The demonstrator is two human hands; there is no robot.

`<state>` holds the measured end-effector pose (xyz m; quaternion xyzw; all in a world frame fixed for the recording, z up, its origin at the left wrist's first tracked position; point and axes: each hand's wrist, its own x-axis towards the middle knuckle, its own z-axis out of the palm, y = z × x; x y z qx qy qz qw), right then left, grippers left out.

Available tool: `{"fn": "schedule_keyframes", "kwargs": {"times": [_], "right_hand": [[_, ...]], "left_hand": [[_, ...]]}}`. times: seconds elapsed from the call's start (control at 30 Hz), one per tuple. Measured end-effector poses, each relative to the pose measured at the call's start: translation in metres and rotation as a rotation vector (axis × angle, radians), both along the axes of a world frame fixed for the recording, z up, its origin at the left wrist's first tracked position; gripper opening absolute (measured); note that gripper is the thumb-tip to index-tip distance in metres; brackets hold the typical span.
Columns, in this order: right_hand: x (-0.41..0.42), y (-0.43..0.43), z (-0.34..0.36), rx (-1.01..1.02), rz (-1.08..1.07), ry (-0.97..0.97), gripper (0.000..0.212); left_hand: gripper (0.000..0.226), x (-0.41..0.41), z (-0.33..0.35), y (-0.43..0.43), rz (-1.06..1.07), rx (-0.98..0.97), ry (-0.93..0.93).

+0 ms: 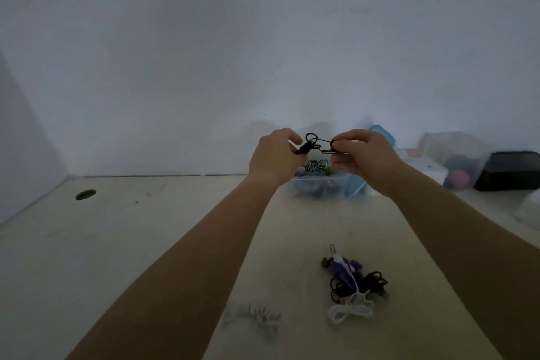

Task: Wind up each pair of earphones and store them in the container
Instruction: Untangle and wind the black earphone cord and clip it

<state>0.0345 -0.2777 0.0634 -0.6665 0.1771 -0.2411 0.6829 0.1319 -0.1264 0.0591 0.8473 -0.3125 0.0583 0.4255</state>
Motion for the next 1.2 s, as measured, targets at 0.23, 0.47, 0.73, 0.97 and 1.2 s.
{"fn": "schedule_keyframes", "kwargs": {"times": [0.23, 0.47, 0.73, 0.97, 1.2], "right_hand": [[0.06, -0.048, -0.016, -0.406, -0.165, 0.21, 0.004], [0.09, -0.061, -0.039, -0.742, -0.029, 0.432, 0.012], [0.085, -0.052, -0.036, -0.949, -0.02, 0.503, 0.028], [0.069, -0.046, -0.027, -0.958, -0.091, 0.508, 0.033], [0.022, -0.023, -0.027, -0.792, -0.069, 0.244, 0.03]], "left_hand": [[0.013, 0.056, -0.014, -0.054, 0.093, 0.253, -0.116], [0.016, 0.082, -0.043, -0.069, 0.061, 0.38, -0.201], [0.038, 0.077, -0.051, -0.059, 0.044, 0.237, -0.16], [0.044, 0.061, -0.049, -0.045, -0.003, 0.224, -0.147], [0.022, 0.021, -0.046, -0.025, -0.061, 0.139, -0.084]]}}
